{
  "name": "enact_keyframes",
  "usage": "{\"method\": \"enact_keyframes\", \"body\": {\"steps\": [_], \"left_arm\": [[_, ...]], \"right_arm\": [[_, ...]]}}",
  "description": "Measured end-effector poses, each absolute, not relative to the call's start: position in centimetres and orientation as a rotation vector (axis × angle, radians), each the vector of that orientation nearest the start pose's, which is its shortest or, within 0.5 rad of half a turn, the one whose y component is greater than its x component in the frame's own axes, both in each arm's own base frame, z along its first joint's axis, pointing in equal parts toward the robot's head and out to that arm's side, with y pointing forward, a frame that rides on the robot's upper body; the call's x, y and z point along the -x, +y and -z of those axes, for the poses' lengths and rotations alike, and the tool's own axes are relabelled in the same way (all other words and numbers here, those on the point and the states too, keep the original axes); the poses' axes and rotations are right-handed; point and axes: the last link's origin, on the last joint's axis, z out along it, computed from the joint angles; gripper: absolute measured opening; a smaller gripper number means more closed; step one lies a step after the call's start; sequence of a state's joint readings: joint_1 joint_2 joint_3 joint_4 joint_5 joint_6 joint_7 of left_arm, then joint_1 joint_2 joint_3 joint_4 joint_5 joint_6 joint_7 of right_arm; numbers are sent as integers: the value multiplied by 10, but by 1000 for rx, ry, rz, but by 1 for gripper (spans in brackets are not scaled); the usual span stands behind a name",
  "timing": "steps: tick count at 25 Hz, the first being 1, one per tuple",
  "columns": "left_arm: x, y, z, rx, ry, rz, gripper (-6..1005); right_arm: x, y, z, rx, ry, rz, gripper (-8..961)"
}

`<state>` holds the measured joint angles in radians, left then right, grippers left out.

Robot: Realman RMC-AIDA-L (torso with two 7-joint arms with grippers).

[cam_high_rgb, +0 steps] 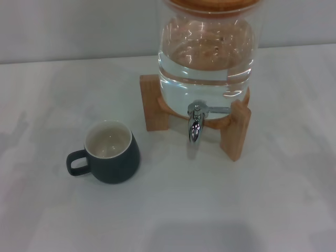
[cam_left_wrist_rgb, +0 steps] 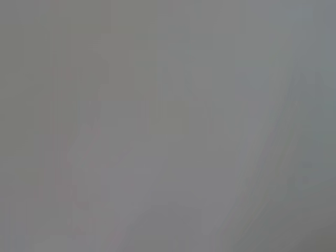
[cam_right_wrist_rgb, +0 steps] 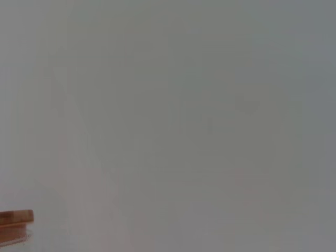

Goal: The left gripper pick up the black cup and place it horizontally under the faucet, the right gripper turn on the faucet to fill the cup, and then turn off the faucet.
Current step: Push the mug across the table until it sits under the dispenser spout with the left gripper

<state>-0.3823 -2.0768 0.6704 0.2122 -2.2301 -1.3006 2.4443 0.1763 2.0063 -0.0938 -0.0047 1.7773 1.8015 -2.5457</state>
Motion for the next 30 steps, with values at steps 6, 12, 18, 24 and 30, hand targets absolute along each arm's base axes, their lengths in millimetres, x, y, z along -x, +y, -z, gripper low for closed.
{"method": "enact_keyframes", "body": {"steps": [6,12,18,24,30], "left_arm": [[350,307,-52,1620,-662,1009,888],[356,288,-65,1683,-692,1028,888],[352,271,-68,1812,-706,1053,888],[351,260,-63,1885,-721,1048,889],[352,249,-56,1922,-745,1047,889]], "right_arm": [[-371,206,-79,1392,465,-1112,841],[-374,202,-84,1394,457,-1099,842],[-379,198,-96,1369,443,-1085,841],[-382,197,-104,1340,424,-1072,841],[-384,198,-110,1333,406,-1053,841]]}}
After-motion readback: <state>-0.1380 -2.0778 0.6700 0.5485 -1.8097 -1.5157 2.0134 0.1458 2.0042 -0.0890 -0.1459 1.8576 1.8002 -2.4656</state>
